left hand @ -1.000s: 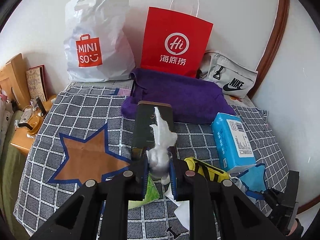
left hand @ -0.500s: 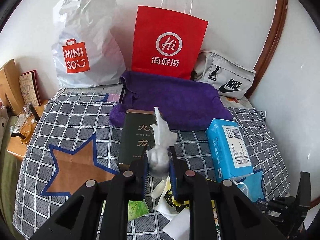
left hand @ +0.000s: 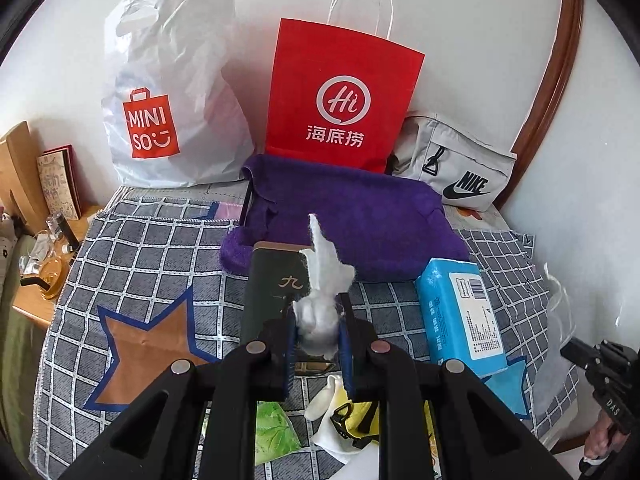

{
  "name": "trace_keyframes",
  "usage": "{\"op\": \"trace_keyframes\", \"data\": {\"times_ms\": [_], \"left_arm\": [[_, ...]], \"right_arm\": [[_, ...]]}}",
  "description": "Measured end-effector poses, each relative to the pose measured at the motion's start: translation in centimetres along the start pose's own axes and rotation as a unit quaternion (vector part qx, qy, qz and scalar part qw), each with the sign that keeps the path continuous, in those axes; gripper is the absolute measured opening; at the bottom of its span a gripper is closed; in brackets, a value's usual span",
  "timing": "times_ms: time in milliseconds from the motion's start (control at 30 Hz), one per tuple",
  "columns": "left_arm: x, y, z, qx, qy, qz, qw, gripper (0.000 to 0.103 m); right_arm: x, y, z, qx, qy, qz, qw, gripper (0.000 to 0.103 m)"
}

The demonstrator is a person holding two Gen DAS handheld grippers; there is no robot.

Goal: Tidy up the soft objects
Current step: 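Carry cotton in left tool and mesh bag in right tool to purple towel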

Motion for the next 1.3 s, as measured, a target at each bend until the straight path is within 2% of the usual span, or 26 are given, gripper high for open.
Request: {"op": "trace_keyframes", "data": {"times_ms": [300, 500, 700, 733, 1100, 1300], "left_arm": [[2.5, 1.0, 2.3, 0.027, -0.023, -0.011, 0.9993, 0.017], [4.5, 3.7, 3.9, 0.024, -0.049, -0.007, 0.9985, 0.017], [6.9, 6.7, 4.6, 0.024, -0.053, -0.002, 0.9983, 0.017], [7.3, 7.3, 4.8, 0.022, -0.054, 0.000, 0.9983, 0.017], [11.0, 13.8, 6.3, 0.007, -0.082, 0.024, 0.9963, 0.017], [12.0, 16.5, 7.3, 0.004, -0.111, 0.034, 0.9933, 0.017]], "right_arm": [[7.0, 4.1, -0.3, 0.005, 0.016, -0.026, 1.000, 0.001], [10.4, 8.6, -0.5, 0.014, 0.029, -0.021, 0.999, 0.001], [13.4, 12.8, -1.4, 0.006, 0.034, -0.024, 0.999, 0.001], [13.8, 13.5, -1.6, 0.008, 0.036, -0.011, 0.999, 0.001], [17.5, 20.4, -3.0, 0.003, 0.035, 0.001, 0.999, 0.001], [17.9, 23.5, -3.5, -0.004, 0.028, 0.024, 0.999, 0.001]]}}
Point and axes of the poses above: each gripper's, at about its wrist camera, not at the fingertips, and y roughly the way its jaws point, z to its left, x to its top, the point moved 2 cm from there along y, roughly the way its jaws point, and after that the axes turned 14 degrees about -x, right-handed, at the moved point
